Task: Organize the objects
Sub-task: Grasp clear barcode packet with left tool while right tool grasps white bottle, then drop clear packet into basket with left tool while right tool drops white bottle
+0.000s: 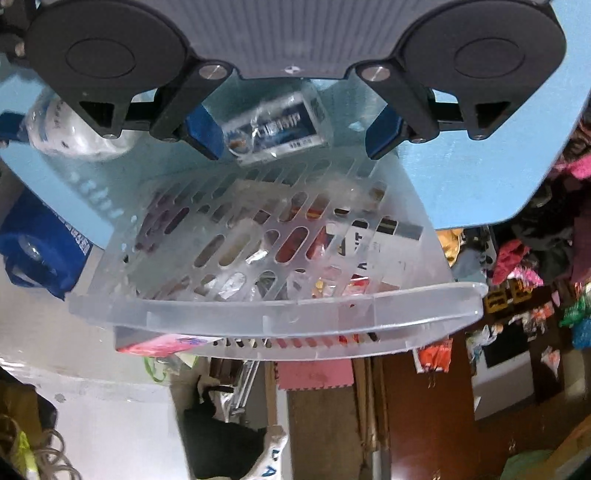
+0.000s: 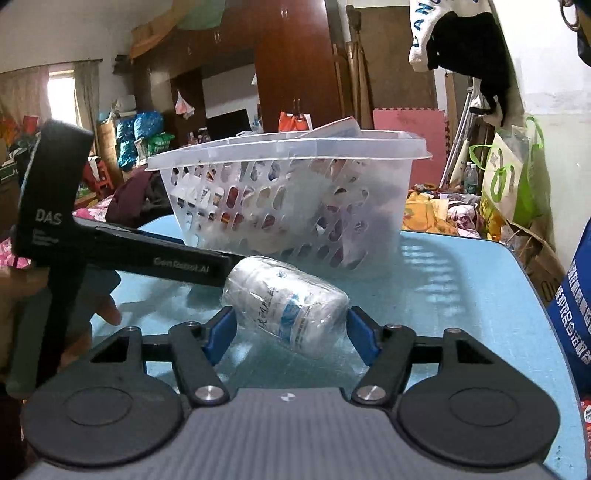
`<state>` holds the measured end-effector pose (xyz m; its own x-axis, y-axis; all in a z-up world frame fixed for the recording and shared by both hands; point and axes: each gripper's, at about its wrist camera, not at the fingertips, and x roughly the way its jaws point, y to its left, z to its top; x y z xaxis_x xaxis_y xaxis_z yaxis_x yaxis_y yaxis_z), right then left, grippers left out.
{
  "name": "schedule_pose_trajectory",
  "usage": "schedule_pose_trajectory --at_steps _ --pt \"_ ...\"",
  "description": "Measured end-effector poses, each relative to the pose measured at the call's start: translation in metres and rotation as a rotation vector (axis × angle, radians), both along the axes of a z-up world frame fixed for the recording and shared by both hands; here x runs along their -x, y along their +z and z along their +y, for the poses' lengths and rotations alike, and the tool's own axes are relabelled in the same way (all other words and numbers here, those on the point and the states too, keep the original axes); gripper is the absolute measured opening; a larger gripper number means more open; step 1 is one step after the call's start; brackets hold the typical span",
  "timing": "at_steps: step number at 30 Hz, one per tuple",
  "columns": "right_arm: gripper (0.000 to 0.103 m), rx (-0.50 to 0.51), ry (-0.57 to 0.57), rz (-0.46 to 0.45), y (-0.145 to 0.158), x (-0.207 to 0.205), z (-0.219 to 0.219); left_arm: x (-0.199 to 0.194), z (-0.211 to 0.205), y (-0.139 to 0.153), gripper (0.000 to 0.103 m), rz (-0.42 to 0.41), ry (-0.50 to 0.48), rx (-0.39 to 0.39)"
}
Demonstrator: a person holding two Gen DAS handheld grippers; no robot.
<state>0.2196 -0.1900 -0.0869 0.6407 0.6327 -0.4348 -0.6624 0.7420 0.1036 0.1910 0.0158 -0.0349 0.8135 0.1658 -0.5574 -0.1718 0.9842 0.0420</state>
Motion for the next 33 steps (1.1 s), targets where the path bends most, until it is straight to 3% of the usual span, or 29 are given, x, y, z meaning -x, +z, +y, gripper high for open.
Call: schedule_pose_trajectory --at_steps 4,7,9,12,19,23,27,30,33 --pt "0.069 -0.010 0.002 0.012 -0.001 0.000 -0.004 0.002 -0.001 -0.002 0.082 0.011 0.000 0.011" --pt "0.069 -0.017 0.004 0.014 -0.001 0.001 -0.005 0.002 -0.004 -0.005 0.066 0.027 -0.034 0.021" --pt "0.069 -0.021 0.005 0.018 -0.002 0.000 -0.006 0.008 -0.006 -0.005 0.048 0.014 -0.047 0.016" --pt "0.069 -0.031 0.006 0.026 -0.002 -0.001 -0.007 0.021 -0.006 -0.005 0.039 -0.001 -0.058 0.017" --pt "0.069 -0.060 0.000 0.005 -0.001 0.003 -0.012 0.063 0.010 0.008 0.037 -0.089 -0.103 0.082" --pt "0.069 -0.101 0.000 -0.038 0.010 0.016 -0.018 0.083 0.021 0.036 0.037 -0.163 -0.132 0.149" --pt "0.069 -0.132 0.001 -0.152 0.059 0.027 -0.016 0.083 0.027 0.081 0.037 -0.244 -0.126 0.150" --pt "0.069 -0.130 0.013 -0.205 0.107 0.011 0.002 0.051 0.035 0.116 0.037 -0.259 -0.098 0.151" --pt "0.069 -0.077 -0.014 -0.231 0.137 -0.018 0.030 0.007 0.047 0.135 0.037 -0.223 -0.042 0.171"
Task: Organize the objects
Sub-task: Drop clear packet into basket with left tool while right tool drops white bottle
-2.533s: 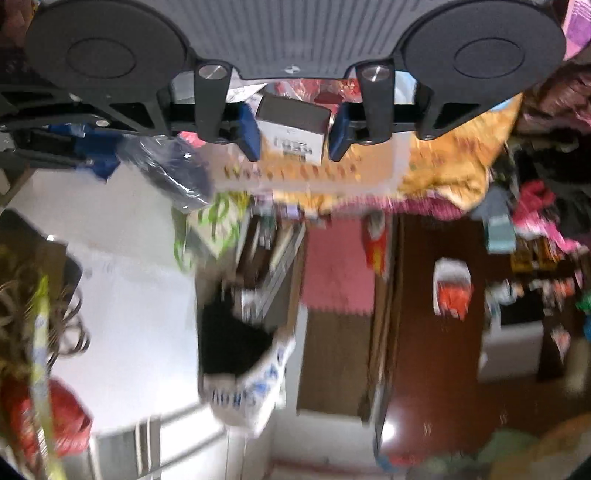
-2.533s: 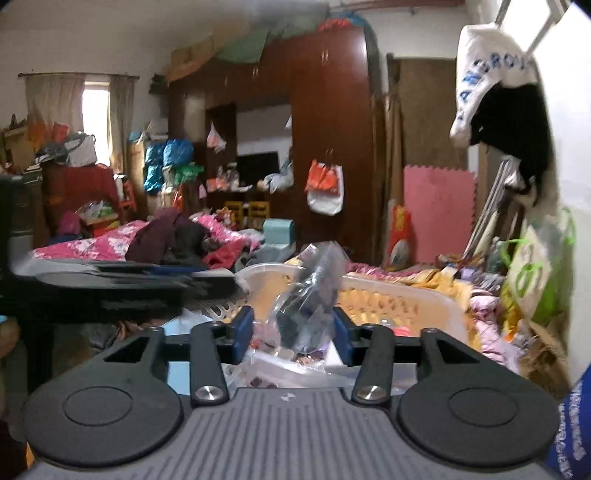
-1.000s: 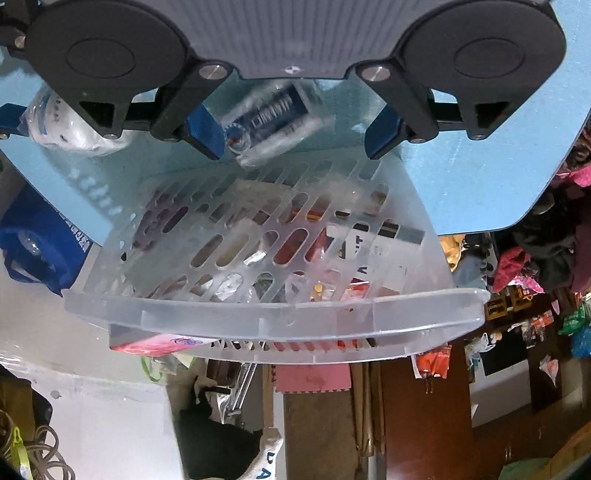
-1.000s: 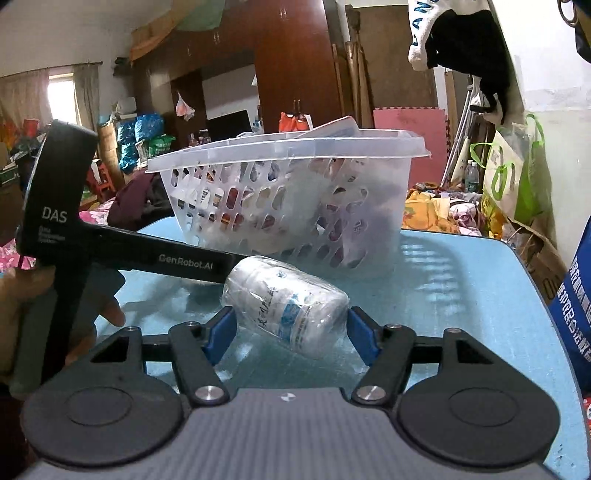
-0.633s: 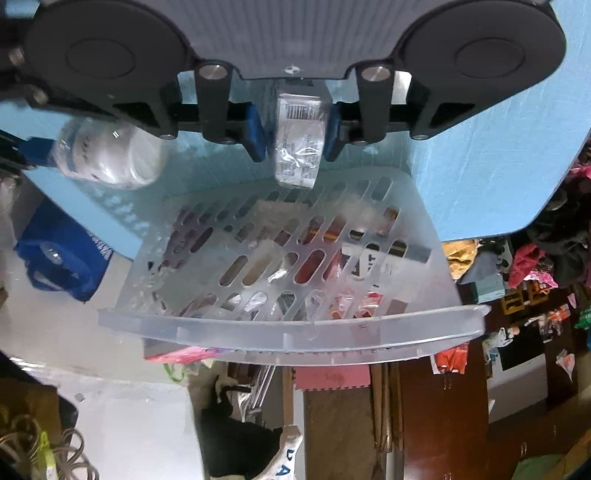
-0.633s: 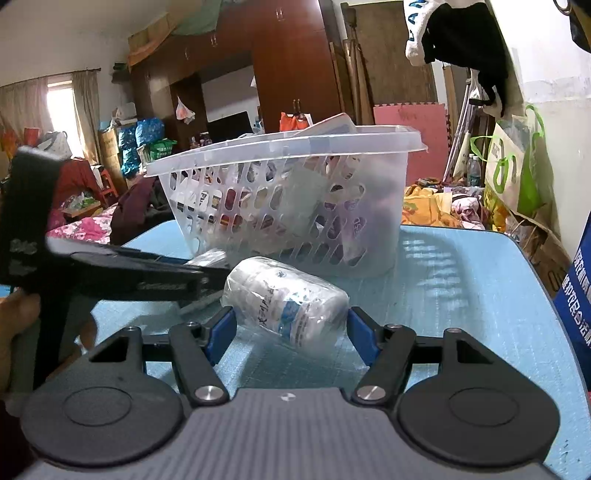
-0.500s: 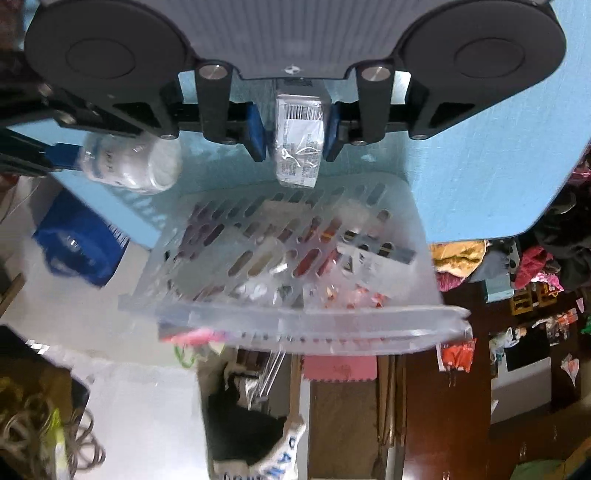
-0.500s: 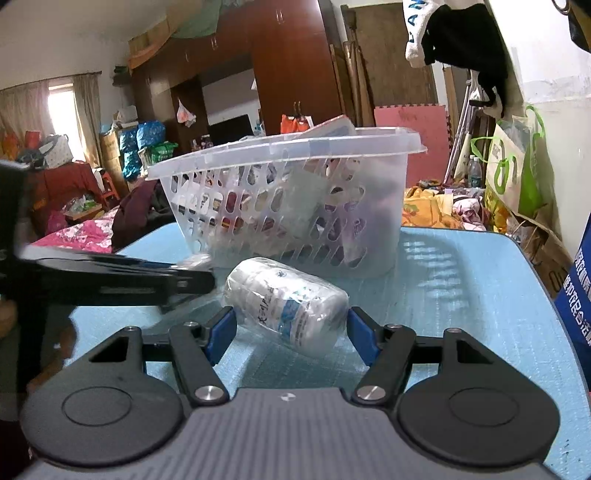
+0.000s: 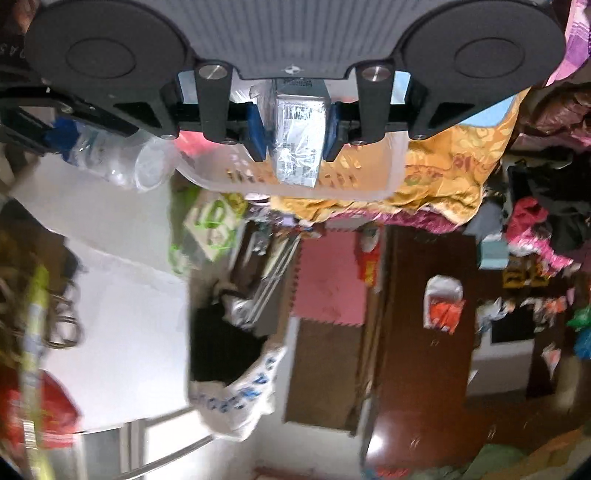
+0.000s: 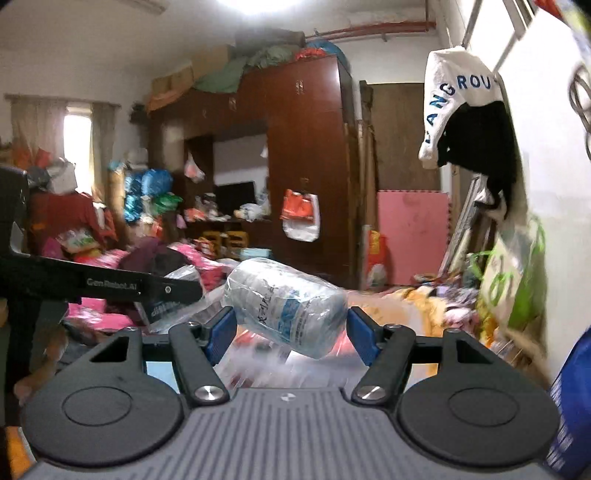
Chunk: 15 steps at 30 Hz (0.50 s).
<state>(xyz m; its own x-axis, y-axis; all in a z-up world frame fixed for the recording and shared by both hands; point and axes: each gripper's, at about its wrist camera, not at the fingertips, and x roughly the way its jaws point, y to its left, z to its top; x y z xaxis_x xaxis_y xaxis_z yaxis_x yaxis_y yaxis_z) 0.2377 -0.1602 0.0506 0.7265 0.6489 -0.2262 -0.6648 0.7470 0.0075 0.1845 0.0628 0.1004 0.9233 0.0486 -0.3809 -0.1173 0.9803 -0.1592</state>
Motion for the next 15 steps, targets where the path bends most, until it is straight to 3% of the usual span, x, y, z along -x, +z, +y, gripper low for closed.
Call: schedule_pose_trajectory --at_steps 3,5,7,8,9,11,13,15 --pt "0.069 0.062 -0.016 0.022 0.008 -0.035 0.028 -0.038 0.014 -0.003 0.038 0.062 0.045 0.017" --pt "0.071 0.099 -0.011 0.045 0.001 -0.052 0.039 -0.054 0.018 -0.012 0.040 0.105 0.022 0.014" --pt "0.082 0.148 -0.020 0.058 -0.005 -0.064 0.047 -0.059 0.017 -0.019 0.057 0.113 0.020 -0.017" --pt "0.085 0.159 -0.035 0.055 -0.007 -0.067 0.048 -0.059 0.017 -0.022 0.077 0.110 0.024 -0.025" --pt "0.085 0.159 -0.043 0.048 -0.007 -0.068 0.046 -0.057 0.018 -0.023 0.083 0.094 0.027 -0.019" --pt "0.090 0.135 -0.030 0.052 -0.006 -0.064 0.035 -0.049 0.021 -0.024 0.083 0.056 0.021 -0.003" --pt "0.103 0.112 -0.011 0.050 -0.005 -0.053 0.023 -0.042 0.021 -0.022 0.090 0.044 0.013 -0.005" --pt "0.103 0.107 -0.022 0.036 -0.003 -0.042 0.014 -0.035 0.019 -0.022 0.092 0.059 0.004 -0.019"
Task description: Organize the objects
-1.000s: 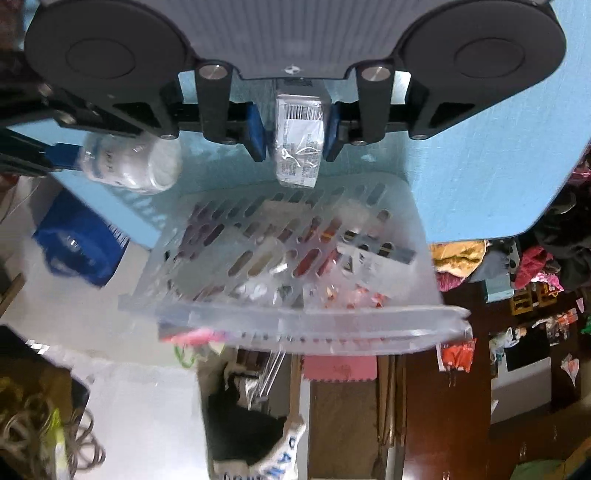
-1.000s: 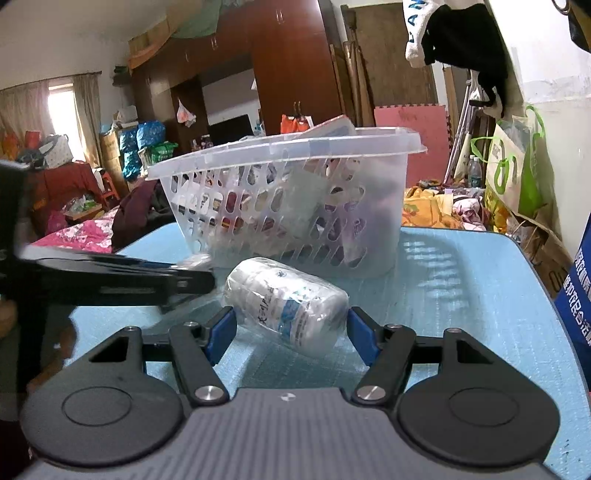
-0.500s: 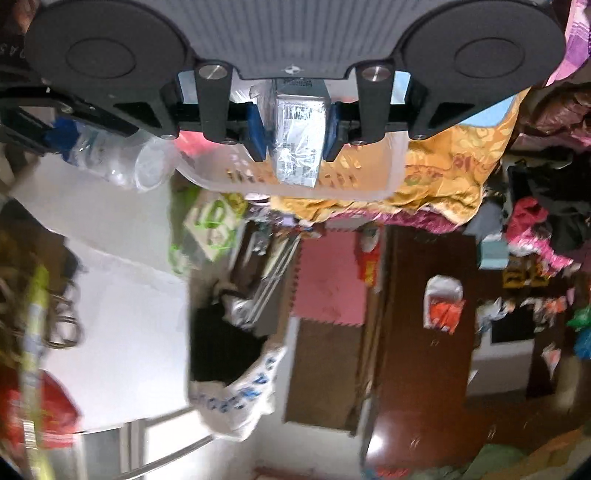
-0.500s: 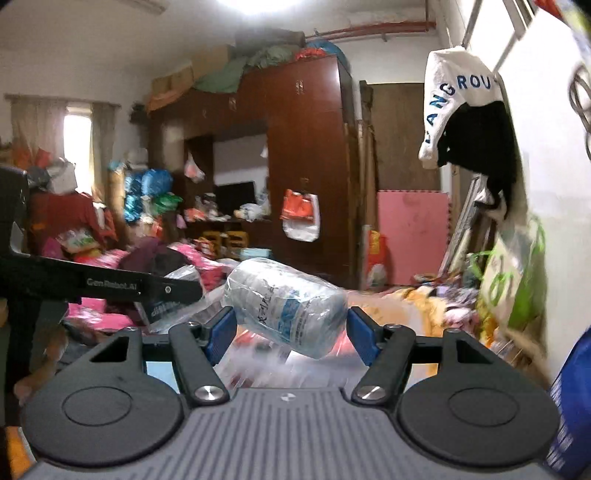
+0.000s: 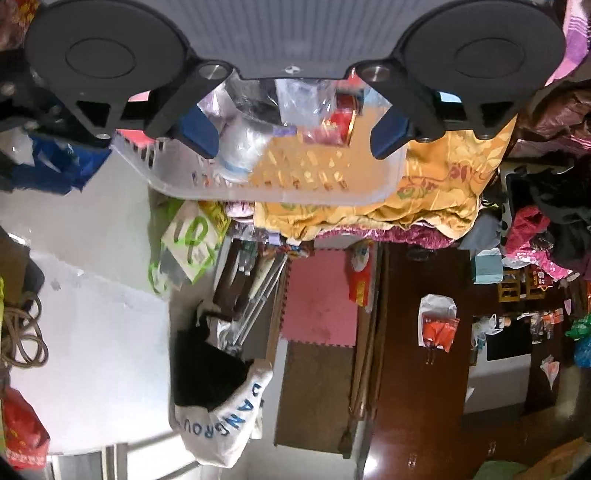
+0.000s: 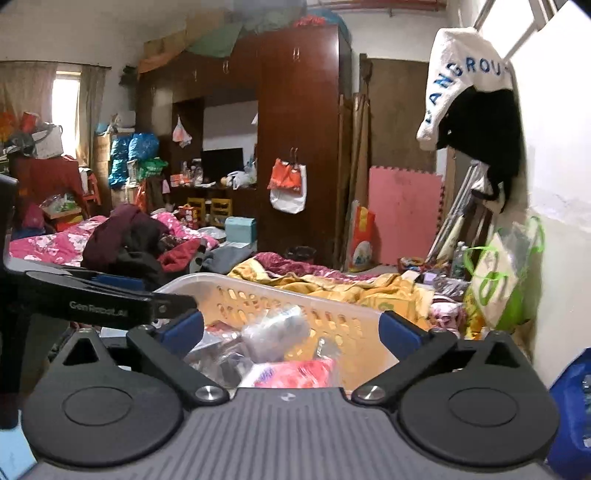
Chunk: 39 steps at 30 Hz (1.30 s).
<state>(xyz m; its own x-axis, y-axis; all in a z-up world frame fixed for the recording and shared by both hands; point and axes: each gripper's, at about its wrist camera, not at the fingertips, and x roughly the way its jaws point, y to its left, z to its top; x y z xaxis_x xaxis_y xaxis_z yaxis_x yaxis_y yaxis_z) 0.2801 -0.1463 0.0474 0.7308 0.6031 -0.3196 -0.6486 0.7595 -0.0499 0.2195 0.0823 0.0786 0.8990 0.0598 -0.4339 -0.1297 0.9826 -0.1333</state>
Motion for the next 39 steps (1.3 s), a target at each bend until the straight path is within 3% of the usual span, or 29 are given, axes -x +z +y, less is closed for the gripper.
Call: schedule_pose_trajectory --at_steps 3,5,10,15,17,25,39 --pt "0.103 -0.056 -0.016 -0.020 0.001 0.017 -0.014 0.019 -0.004 -0.001 0.092 -0.038 -0.015 -0.019" --pt "0.103 -0.058 -0.095 -0.034 -0.003 0.027 -0.020 0.030 -0.011 -0.004 0.094 -0.031 -0.013 -0.046" --pt "0.103 -0.048 -0.221 -0.044 -0.019 0.054 -0.040 0.047 -0.037 -0.014 0.097 -0.021 0.081 -0.208" --pt "0.103 -0.175 -0.051 0.044 -0.023 0.045 -0.054 0.049 -0.052 -0.014 0.097 0.009 0.003 -0.167" --pt "0.103 -0.228 -0.035 0.087 -0.022 0.037 -0.059 0.054 -0.058 -0.015 0.097 0.007 -0.003 -0.169" --pt "0.103 -0.131 -0.087 0.071 -0.027 0.029 -0.057 0.059 -0.068 -0.019 0.097 0.016 -0.028 -0.166" --pt "0.103 -0.102 -0.114 0.045 -0.036 0.040 -0.059 0.057 -0.072 -0.022 0.097 0.030 -0.017 -0.177"
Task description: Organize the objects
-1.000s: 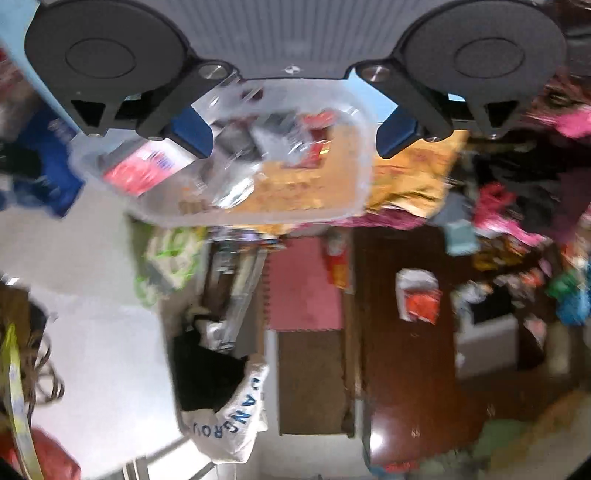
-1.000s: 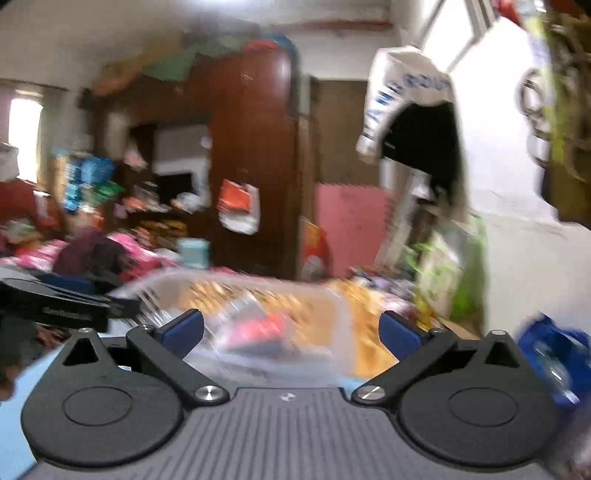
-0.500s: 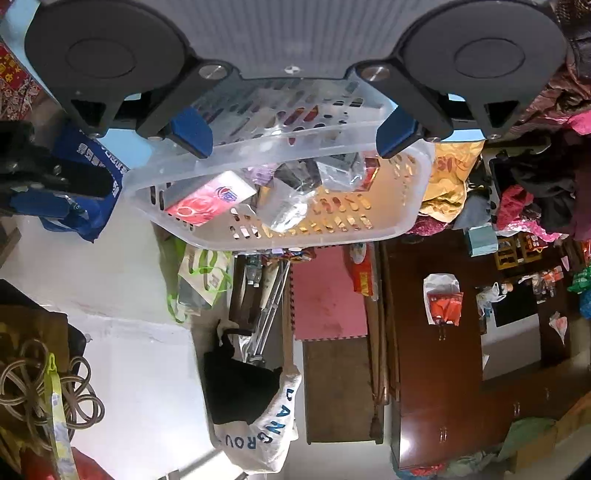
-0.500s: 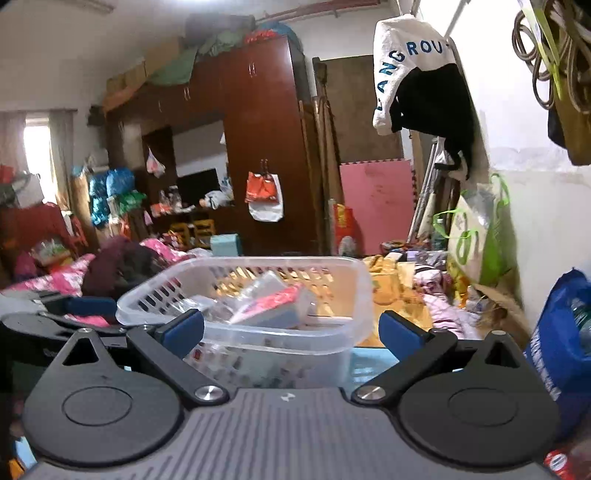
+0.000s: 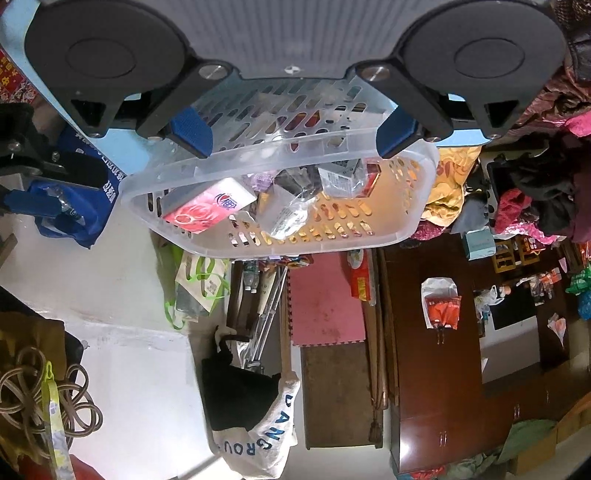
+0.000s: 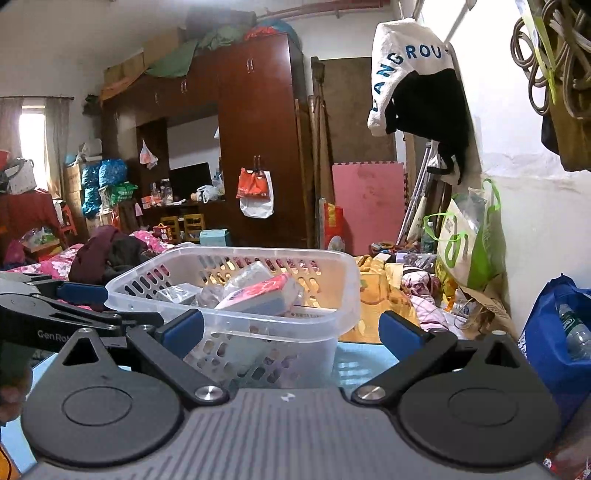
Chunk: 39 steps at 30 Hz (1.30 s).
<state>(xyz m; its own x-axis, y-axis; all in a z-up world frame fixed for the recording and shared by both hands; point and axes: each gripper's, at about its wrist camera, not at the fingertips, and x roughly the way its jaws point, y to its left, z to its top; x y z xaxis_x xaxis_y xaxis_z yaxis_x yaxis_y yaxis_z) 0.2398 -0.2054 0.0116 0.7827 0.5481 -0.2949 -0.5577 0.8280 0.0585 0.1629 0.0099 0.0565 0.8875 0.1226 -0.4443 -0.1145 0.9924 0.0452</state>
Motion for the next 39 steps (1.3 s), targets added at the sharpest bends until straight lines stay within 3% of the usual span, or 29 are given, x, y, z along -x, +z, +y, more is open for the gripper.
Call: schedule_pose_trajectory --at_steps 39 --pt "0.103 0.035 0.004 -0.033 0.0014 0.0094 0.0049 -0.0016 -0.0022 -0.0042 0.097 0.004 -0.004 -0.002"
